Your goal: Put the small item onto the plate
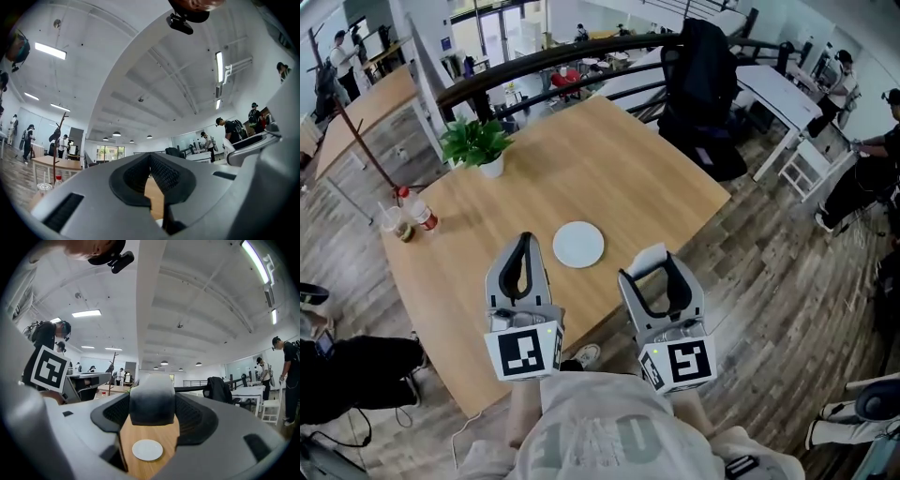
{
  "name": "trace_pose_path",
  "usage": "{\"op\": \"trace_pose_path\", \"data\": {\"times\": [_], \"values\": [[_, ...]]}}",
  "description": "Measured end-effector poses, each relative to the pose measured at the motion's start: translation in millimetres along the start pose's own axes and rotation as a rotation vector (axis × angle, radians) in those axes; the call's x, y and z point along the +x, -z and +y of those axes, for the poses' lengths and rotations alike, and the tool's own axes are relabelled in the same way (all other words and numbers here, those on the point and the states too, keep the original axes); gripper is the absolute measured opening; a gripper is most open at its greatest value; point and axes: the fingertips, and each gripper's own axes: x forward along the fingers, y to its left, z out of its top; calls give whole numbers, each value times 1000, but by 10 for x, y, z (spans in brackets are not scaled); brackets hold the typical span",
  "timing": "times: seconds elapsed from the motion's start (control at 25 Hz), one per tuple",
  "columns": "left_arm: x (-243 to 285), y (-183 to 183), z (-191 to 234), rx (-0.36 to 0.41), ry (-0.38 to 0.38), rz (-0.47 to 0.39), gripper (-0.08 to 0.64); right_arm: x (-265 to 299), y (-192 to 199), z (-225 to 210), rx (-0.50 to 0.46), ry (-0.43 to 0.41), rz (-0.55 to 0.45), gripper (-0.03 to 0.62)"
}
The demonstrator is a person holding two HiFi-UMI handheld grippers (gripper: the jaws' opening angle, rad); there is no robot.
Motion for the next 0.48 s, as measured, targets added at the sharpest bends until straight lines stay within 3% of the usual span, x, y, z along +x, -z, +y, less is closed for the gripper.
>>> {"op": "trace_pose_path", "data": {"times": [0.48], "values": [[125,91,163,28,-13,27,9,429,14,65,-4,-54,-5,308]]}}
